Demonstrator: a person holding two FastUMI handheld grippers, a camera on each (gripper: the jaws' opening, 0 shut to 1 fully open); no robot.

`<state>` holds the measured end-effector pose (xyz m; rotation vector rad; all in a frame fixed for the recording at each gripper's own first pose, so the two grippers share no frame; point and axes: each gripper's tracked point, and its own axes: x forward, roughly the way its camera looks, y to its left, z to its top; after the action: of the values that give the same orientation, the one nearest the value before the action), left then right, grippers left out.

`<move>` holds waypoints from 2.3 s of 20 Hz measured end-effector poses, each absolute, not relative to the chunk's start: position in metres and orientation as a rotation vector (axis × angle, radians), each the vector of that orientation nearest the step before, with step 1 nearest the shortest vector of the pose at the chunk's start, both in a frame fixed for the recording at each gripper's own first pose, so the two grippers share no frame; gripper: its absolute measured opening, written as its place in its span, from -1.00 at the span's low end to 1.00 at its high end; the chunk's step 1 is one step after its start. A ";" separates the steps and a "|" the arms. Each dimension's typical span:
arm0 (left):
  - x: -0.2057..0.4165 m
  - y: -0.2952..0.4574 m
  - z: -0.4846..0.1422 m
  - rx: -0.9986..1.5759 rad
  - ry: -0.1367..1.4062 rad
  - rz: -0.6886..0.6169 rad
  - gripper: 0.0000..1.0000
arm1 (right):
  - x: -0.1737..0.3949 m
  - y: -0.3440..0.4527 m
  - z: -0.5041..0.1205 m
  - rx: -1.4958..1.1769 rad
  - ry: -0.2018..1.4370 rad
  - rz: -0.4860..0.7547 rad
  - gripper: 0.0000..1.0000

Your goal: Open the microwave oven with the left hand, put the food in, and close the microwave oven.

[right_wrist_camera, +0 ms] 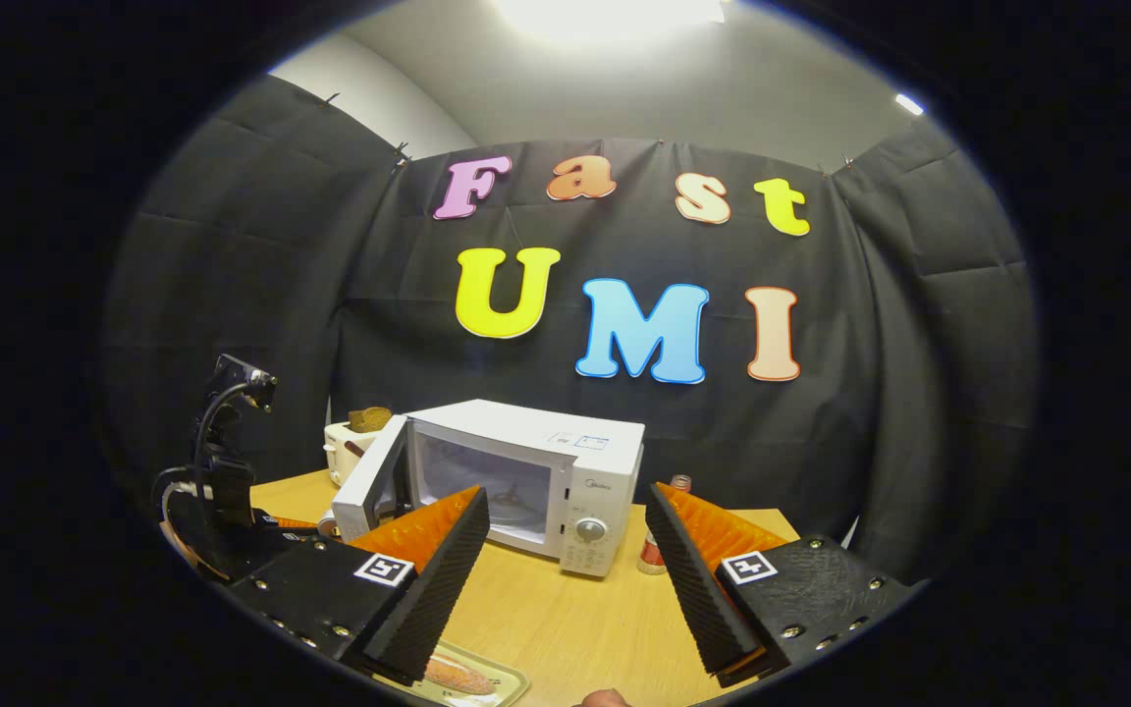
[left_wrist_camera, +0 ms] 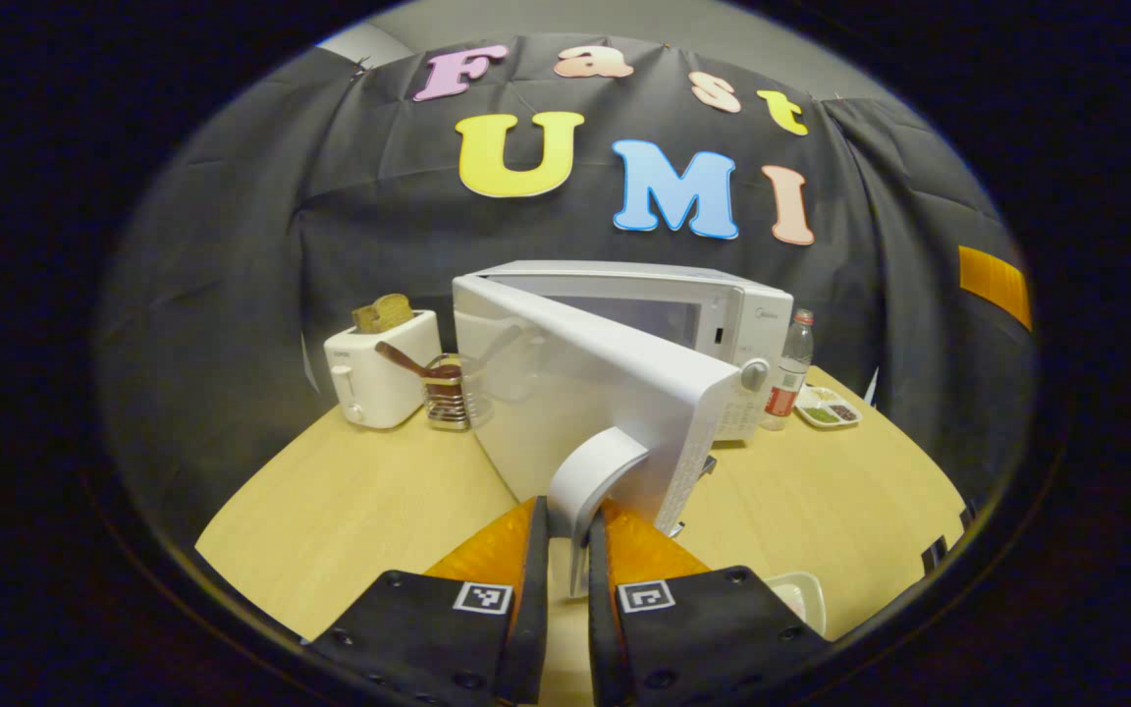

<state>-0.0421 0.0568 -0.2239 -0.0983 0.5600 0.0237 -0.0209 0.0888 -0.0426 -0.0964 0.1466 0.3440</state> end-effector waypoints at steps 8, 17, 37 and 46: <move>-0.074 0.142 -0.227 -0.153 0.547 0.085 -0.51 | -0.041 0.156 -0.043 -0.101 0.140 0.401 0.96; -0.096 0.211 -0.229 -0.149 0.526 0.109 -0.50 | -0.051 0.206 -0.056 -0.131 0.176 0.441 0.96; -0.201 0.293 -0.154 -0.155 0.394 0.592 0.89 | -0.096 0.204 -0.237 -0.492 0.812 1.123 0.97; -0.232 0.289 -0.130 -0.081 0.389 0.657 0.96 | -0.132 0.174 -0.297 -0.635 1.051 1.262 0.97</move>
<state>-0.2319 0.2895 -0.1300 -0.0805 0.3885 0.6566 -0.1322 0.1743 -0.2967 -0.6350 1.0507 1.2615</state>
